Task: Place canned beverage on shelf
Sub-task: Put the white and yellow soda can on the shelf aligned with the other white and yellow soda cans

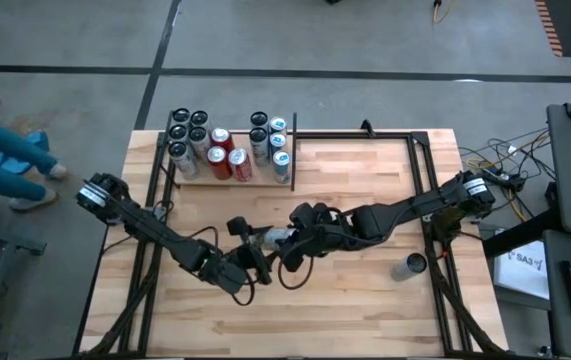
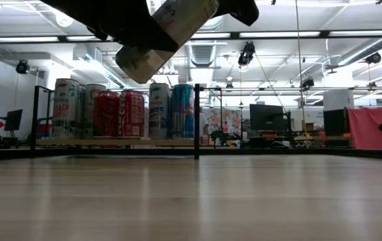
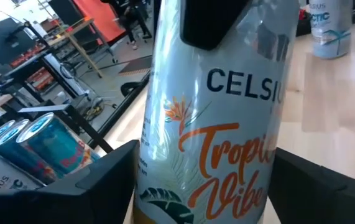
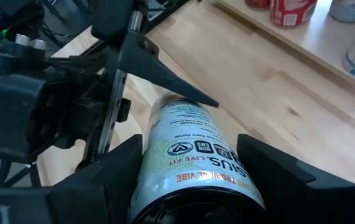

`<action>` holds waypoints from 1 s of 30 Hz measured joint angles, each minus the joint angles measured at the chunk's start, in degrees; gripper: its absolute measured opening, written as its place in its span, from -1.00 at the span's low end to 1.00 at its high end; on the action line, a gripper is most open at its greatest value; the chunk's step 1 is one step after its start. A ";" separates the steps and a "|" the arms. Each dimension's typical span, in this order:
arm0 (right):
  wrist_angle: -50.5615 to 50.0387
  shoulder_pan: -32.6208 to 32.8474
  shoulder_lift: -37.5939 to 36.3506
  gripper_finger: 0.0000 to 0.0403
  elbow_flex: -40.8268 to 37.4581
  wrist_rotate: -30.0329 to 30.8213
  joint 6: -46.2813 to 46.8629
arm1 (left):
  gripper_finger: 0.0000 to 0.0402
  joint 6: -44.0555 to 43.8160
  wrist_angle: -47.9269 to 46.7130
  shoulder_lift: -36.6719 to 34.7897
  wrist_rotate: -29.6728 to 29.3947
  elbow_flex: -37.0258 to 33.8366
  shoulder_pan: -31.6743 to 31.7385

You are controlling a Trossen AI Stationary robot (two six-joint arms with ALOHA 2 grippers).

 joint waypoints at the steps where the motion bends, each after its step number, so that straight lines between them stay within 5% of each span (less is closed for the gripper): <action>1: 0.20 0.01 0.00 0.15 0.00 0.05 -0.33 | 0.46 0.03 -0.02 0.08 0.15 0.00 0.01; 7: 0.87 -0.12 0.00 0.16 0.00 0.34 -2.07 | 0.18 1.45 -0.17 0.07 -0.53 0.00 0.13; 16: 2.08 -3.31 -2.82 0.78 0.15 0.10 -8.11 | 0.18 4.50 -0.63 -4.18 -4.63 -2.39 0.27; 24: 1.71 -6.32 -7.33 0.80 0.17 6.04 -21.28 | 0.18 -1.59 0.99 -15.68 -8.00 -12.53 0.25; 30: 1.60 -6.67 -8.50 0.80 0.17 11.45 -31.24 | 0.18 -0.09 15.97 -24.62 -7.21 -22.82 0.28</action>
